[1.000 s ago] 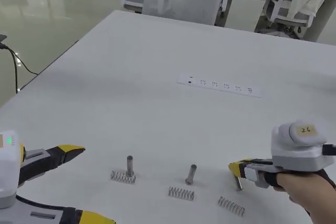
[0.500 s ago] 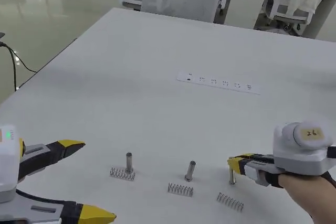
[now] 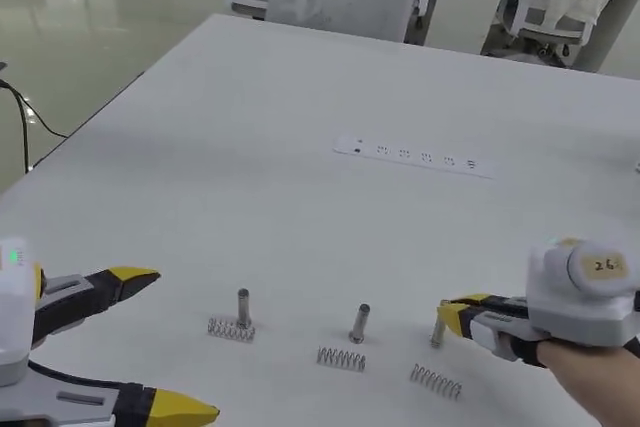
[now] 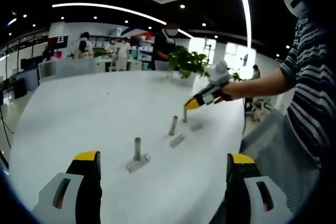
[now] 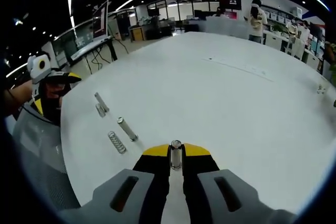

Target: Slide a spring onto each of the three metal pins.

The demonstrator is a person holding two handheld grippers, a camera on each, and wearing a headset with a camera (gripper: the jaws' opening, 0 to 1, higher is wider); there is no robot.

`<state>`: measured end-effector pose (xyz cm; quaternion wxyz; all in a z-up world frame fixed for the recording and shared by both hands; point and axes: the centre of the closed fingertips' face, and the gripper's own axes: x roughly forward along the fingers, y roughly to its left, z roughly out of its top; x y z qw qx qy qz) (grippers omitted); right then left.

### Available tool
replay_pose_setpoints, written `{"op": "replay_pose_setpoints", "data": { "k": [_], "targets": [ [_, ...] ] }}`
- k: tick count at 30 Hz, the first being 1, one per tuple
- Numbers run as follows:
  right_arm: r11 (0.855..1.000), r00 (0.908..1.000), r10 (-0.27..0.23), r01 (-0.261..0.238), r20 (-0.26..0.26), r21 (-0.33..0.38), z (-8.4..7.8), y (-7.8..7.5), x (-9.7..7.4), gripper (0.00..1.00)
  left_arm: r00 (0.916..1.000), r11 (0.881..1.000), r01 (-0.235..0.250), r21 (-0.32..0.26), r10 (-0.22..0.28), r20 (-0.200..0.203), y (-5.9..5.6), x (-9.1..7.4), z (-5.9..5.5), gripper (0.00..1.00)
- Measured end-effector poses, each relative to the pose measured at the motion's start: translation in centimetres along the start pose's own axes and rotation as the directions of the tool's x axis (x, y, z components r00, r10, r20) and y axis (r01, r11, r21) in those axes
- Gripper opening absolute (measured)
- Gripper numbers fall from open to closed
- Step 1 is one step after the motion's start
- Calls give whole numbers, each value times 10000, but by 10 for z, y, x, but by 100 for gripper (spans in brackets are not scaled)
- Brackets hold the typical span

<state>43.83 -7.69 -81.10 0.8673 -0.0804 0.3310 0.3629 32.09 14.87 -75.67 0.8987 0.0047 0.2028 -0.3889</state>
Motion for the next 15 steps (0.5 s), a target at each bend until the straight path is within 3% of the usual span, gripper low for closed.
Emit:
{"op": "replay_pose_setpoints", "data": {
  "k": [7, 15],
  "targets": [
    [9991, 10000, -64, 62, -44, -422, -5, 3, -6, 5, 10000, 10000, 80, 5, -80, -22, -3, 1, 0, 97],
    [9994, 9999, -57, 54, -106, -347, -7, 3, -8, 5, 10000, 10000, 87, 27, -87, -40, -2, 1, 1, 97]
  ]
}}
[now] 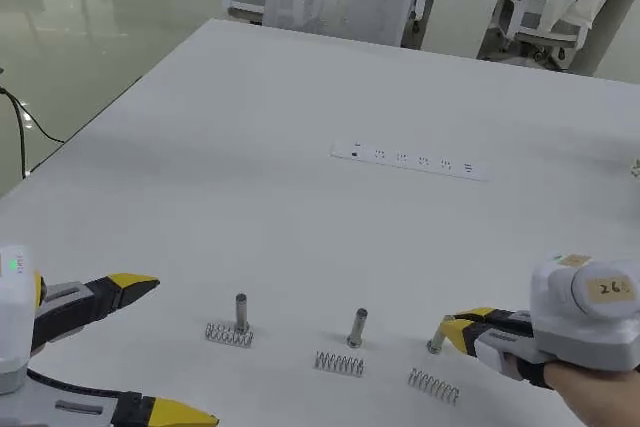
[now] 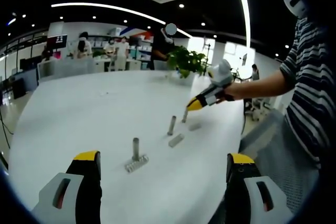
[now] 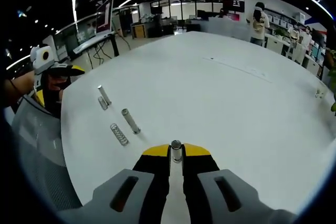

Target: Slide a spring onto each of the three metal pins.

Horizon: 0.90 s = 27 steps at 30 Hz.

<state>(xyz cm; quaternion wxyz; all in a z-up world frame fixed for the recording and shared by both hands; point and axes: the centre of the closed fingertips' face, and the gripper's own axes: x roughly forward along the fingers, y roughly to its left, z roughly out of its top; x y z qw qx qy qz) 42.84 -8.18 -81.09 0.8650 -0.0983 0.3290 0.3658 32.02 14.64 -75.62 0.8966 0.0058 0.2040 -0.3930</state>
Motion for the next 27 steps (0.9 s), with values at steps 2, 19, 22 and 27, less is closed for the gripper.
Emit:
{"op": "replay_pose_setpoints", "data": {
  "k": [2, 19, 22, 27],
  "targets": [
    [10000, 10000, 8, -8, 28, -36, -1, 1, 0, 5, 10000, 10000, 11, -29, -11, 39, 0, 0, 1, 97],
    [9997, 9991, 70, -80, 407, 245, 10, 2, -12, 11, 10000, 10000, 16, -57, -16, 48, 0, 0, 2, 97],
    [9995, 9984, 101, -118, 555, 301, 13, 3, -16, 11, 10000, 10000, 20, -54, -20, 87, 0, 0, 3, 97],
    [9996, 9977, 177, -190, 647, 188, 12, 6, -23, 11, 10000, 10000, 38, -26, -38, 53, 0, 0, 2, 97]
  ]
}}
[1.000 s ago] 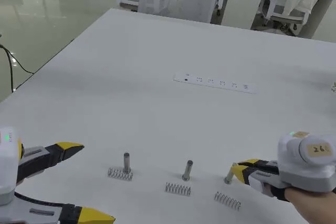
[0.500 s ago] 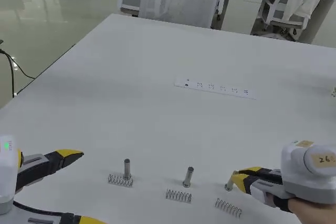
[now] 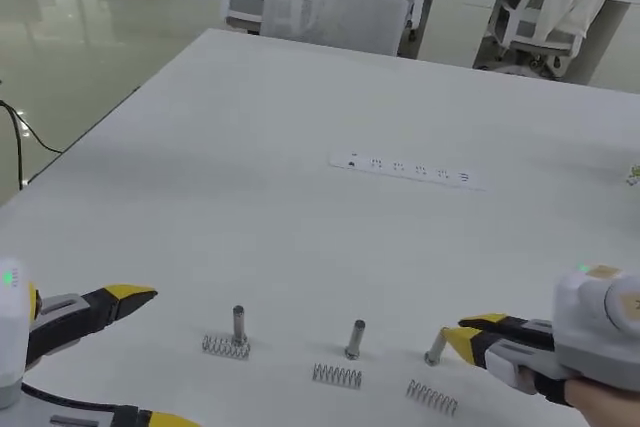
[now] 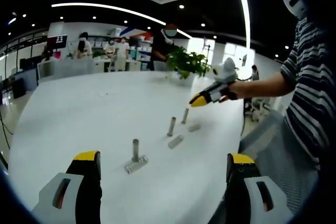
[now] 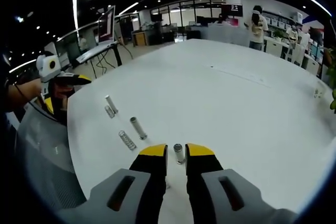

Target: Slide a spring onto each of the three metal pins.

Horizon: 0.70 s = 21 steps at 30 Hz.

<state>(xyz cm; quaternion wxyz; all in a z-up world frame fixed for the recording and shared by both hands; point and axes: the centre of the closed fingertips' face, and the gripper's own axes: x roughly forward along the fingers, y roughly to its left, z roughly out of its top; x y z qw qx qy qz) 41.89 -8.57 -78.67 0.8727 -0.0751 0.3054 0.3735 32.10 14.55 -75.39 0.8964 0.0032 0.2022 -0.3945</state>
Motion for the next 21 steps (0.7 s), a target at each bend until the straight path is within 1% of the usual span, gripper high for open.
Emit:
{"op": "replay_pose_setpoints", "data": {
  "k": [8, 15, 18, 21],
  "targets": [
    [9997, 9999, 141, -142, -60, -223, -5, 3, -9, 11, 10000, 10000, 22, -4, -22, -10, -1, 1, 0, 97],
    [9949, 9991, 293, -322, -308, -954, -11, 10, -15, 11, 10000, 10000, 5, 22, -5, 17, 0, 1, 1, 97],
    [9890, 9979, 386, -455, -513, -1407, -15, 15, -15, 12, 10000, 10000, -12, 17, 12, 10, 1, 0, 1, 97],
    [9846, 9957, 576, -687, -723, -1608, -21, 21, -15, 12, 10000, 10000, -28, 31, 28, 12, 1, 0, 1, 97]
  ]
}}
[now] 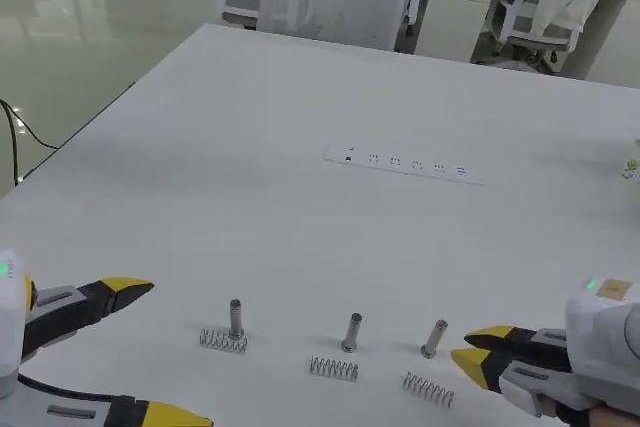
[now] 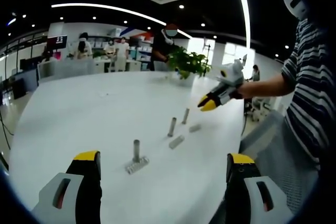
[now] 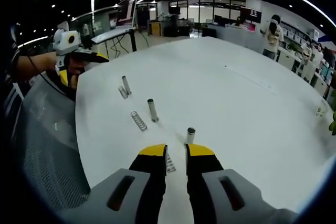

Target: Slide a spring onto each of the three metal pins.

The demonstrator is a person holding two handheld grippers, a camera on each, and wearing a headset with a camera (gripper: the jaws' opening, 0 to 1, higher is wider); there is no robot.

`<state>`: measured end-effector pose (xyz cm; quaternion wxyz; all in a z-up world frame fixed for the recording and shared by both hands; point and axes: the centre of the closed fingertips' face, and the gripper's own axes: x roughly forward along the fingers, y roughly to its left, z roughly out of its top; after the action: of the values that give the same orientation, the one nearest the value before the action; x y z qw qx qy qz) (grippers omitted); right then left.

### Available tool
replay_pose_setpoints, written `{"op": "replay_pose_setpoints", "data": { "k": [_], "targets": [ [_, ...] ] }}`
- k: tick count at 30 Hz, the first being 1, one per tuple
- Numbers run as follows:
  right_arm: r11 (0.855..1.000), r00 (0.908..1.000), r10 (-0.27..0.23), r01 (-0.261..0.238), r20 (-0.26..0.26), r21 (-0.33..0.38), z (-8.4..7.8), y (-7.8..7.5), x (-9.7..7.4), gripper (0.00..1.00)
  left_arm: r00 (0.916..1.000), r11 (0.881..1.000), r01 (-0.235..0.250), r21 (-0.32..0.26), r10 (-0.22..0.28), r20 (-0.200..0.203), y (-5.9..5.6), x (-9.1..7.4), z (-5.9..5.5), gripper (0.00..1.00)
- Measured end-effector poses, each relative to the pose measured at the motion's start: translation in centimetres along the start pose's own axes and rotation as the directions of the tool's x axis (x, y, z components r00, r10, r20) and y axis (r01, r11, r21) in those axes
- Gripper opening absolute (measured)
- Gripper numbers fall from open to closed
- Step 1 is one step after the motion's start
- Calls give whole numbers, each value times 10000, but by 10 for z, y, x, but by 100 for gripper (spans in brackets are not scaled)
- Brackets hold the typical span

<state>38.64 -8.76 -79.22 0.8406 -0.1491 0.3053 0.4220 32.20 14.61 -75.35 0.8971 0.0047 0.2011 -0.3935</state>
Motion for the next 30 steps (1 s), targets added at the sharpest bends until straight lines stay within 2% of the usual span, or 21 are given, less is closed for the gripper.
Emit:
{"op": "replay_pose_setpoints", "data": {
  "k": [3, 7, 10, 17, 23, 30],
  "targets": [
    [9995, 9996, 261, -263, -103, -176, -3, 6, 1, 12, 10000, 10000, -4, 11, 4, -1, 0, 0, 0, 97],
    [9960, 9981, 430, -462, -433, -766, -10, 11, 2, 12, 10000, 10000, -11, -5, 11, -21, 0, -1, -1, 97],
    [9893, 9953, 498, -606, -835, -1324, -18, 14, 5, 12, 10000, 10000, -8, -15, 8, -42, -1, -1, -3, 97],
    [9763, 9893, 647, -898, -1309, -1967, -30, 21, 11, 12, 10000, 10000, -29, -39, 29, -20, -1, -2, -3, 97],
    [9667, 9830, 682, -1073, -1702, -2322, -37, 20, 18, 11, 10000, 10000, -44, -29, 44, -11, 0, -2, -2, 97],
    [9633, 9783, 770, -1228, -1923, -2388, -41, 18, 26, 12, 10000, 10000, -38, -49, 38, 2, -1, -2, -2, 97]
  ]
}}
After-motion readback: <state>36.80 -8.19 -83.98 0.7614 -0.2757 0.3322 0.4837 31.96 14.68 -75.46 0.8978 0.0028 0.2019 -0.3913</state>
